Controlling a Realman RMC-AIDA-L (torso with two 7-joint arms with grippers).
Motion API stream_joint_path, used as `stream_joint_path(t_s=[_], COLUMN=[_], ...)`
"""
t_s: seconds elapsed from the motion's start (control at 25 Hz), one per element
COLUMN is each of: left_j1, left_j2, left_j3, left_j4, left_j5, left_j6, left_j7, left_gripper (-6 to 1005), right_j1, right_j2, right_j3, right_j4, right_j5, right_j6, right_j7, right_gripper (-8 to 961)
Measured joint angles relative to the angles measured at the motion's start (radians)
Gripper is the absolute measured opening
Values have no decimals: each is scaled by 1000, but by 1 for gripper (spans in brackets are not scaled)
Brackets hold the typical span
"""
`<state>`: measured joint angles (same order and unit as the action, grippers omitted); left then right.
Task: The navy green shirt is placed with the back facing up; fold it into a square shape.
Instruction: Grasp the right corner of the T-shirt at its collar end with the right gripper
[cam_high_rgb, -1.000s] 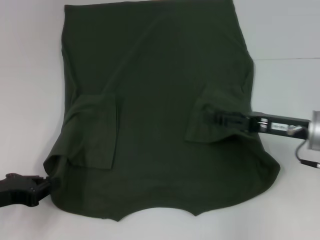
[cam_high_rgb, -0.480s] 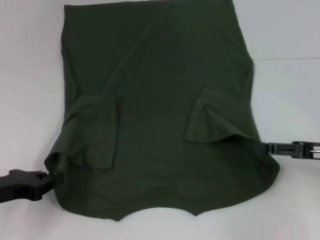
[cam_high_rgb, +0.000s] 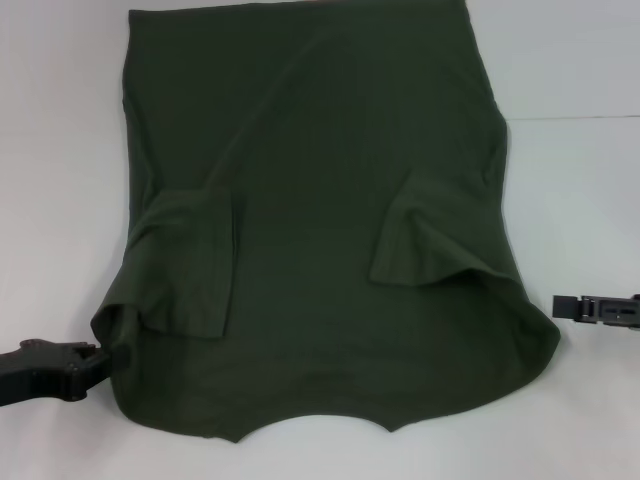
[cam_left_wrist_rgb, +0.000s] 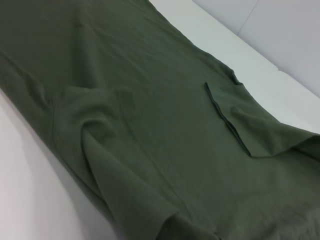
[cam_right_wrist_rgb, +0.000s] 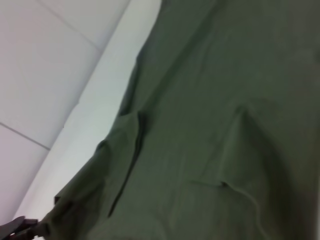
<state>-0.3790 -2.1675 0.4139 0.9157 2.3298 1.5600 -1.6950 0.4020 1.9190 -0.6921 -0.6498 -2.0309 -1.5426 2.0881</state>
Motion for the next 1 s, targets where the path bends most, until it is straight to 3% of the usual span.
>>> stream_joint_path(t_s=[0.36,0.84,1.0], left_j1=[0,-7,-9], left_j2=[0,2,3], left_j3=[3,3,3], left_j4=[-4,-9,-9], left_j5=[0,0,1], left_j6=[-4,-9,-10], left_j7=[0,0,0], left_gripper=[41,41,40], right_j1=[4,54,62], right_j2=[9,55,61], right_j3=[29,22,27], right_j4=[-8,1,1], right_j5=[-100,-168,-187], right_j6=[54,105,114], right_j7=[15,15,15], right_gripper=[789,789,789])
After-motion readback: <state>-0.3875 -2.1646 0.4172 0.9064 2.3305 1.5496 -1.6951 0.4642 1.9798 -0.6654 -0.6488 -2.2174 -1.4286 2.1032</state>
